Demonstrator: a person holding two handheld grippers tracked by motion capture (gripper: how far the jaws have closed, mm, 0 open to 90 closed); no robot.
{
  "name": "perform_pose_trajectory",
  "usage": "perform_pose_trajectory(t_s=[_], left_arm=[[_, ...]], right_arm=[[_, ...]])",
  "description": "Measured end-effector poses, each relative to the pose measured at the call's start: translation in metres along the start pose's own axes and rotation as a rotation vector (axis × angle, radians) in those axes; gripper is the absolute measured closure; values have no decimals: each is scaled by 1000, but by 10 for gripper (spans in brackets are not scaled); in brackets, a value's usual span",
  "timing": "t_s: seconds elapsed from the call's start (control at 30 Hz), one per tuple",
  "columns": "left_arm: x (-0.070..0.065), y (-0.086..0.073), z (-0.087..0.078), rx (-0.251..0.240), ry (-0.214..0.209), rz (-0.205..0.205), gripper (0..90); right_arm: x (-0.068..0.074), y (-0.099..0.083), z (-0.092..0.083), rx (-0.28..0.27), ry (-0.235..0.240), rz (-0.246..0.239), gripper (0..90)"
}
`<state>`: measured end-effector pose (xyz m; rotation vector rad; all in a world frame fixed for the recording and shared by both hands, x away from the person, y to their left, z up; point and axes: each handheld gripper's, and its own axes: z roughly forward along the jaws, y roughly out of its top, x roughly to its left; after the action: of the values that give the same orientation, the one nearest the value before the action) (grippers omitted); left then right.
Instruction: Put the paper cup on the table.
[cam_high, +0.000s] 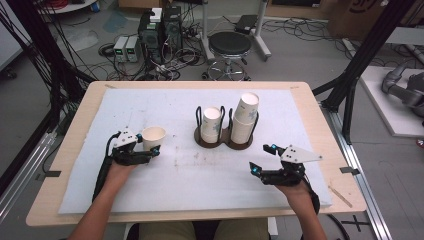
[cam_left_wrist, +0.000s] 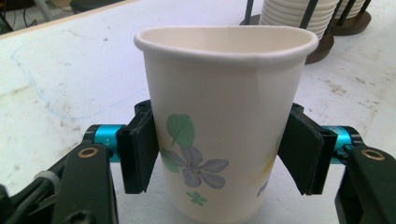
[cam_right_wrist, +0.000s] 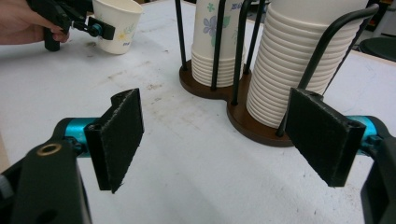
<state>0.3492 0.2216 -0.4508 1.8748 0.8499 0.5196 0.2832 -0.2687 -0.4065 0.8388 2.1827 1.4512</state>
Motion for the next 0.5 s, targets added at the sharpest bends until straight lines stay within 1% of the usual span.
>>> perform_pose_trajectory(t_s=[0.1, 0.23, 0.33, 0.47, 0.5], left_arm=[[1, -1, -6, 28, -4, -29, 346], [0, -5, -12, 63, -1, -31, 346], [-2, -5, -15, 75, 3, -25, 344], [-3, -5, -15, 78, 10, -20, 332], [-4, -6, -15, 74, 16, -25, 321]], right_arm=[[1, 1, 0, 1, 1, -3, 205], [2, 2, 1, 3, 9, -9, 206], [2, 2, 2, 2, 12, -9, 206], [1, 2, 3, 7, 18, -10, 206], [1, 2, 3, 7, 20, -10, 206]])
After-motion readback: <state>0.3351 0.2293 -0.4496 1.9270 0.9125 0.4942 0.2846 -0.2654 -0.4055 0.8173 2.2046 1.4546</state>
